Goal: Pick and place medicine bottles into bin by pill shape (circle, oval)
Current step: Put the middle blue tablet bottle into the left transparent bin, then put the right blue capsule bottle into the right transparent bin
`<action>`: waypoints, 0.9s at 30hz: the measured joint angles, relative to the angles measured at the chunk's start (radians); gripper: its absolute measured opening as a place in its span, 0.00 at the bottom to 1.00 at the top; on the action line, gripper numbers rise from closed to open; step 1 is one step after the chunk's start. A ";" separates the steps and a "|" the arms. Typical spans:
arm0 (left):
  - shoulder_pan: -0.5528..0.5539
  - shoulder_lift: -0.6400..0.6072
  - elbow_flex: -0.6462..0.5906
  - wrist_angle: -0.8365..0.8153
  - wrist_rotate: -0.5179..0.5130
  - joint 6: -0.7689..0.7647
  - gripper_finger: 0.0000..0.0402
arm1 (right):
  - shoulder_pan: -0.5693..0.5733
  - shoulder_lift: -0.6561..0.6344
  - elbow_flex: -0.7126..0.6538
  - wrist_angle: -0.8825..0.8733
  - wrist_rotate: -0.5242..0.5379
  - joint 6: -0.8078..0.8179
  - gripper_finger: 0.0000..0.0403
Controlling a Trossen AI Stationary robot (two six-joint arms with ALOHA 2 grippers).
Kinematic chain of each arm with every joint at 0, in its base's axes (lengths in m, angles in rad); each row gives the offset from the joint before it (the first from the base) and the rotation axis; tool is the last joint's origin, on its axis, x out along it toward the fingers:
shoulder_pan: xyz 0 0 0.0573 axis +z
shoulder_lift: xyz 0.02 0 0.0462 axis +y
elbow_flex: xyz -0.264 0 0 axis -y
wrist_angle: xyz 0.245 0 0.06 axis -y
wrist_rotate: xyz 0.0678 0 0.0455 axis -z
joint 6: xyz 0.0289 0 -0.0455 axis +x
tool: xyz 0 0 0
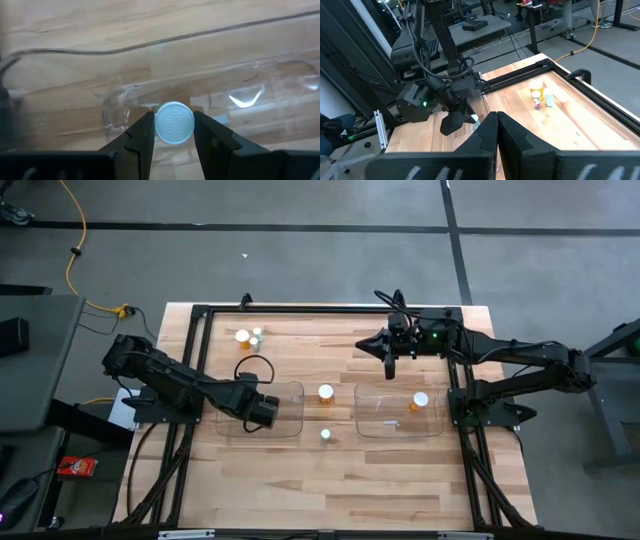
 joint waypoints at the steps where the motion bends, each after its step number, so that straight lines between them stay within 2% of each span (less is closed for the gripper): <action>1: 0.000 0.000 0.000 0.002 -0.003 -0.004 0.28 | 0.000 0.000 0.000 0.000 0.000 0.000 0.00; 13: 0.000 -0.002 0.000 0.001 -0.017 -0.004 0.28 | 0.000 0.000 0.000 -0.003 -0.001 0.000 0.00; 27: -0.001 -0.002 0.000 0.000 -0.013 0.015 0.48 | 0.000 0.000 0.000 -0.003 -0.002 0.000 0.00</action>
